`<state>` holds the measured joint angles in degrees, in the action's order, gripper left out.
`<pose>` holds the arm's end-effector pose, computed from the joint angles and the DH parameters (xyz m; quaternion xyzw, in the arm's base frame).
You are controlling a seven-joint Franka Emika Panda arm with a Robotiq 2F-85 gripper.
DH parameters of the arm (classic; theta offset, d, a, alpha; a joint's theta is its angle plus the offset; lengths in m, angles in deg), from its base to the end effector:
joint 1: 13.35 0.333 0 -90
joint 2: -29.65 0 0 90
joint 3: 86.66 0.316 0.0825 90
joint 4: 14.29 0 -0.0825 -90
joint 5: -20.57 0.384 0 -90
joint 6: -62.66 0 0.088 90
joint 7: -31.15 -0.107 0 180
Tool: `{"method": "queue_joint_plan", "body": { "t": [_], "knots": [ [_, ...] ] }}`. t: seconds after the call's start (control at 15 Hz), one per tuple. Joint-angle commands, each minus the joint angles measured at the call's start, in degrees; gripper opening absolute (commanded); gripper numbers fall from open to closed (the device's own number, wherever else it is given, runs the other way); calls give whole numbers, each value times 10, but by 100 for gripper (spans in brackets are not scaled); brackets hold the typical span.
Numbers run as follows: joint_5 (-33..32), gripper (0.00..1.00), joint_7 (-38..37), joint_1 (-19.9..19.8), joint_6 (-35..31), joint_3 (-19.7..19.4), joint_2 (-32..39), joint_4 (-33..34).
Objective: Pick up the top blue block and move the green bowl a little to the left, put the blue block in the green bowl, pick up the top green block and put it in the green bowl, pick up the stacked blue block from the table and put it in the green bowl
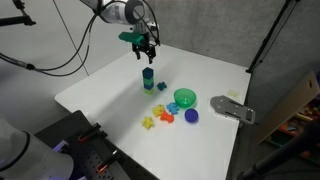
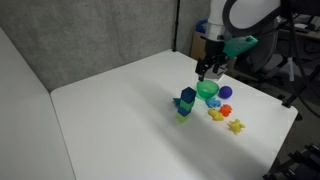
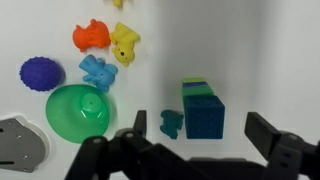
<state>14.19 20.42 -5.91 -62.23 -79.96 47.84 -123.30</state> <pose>0.5997 0.1431 0.3318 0.9977 0.0599 -0.0124 0.0302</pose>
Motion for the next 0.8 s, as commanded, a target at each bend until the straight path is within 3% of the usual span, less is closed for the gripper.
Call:
{"method": "queue_joint_plan", "body": {
  "t": [0.0,0.73],
  "knots": [
    [-8,100,-5,18,-14,-11,65,64],
    [-6,100,-18,62,-33,-34,214,188]
  ]
}}
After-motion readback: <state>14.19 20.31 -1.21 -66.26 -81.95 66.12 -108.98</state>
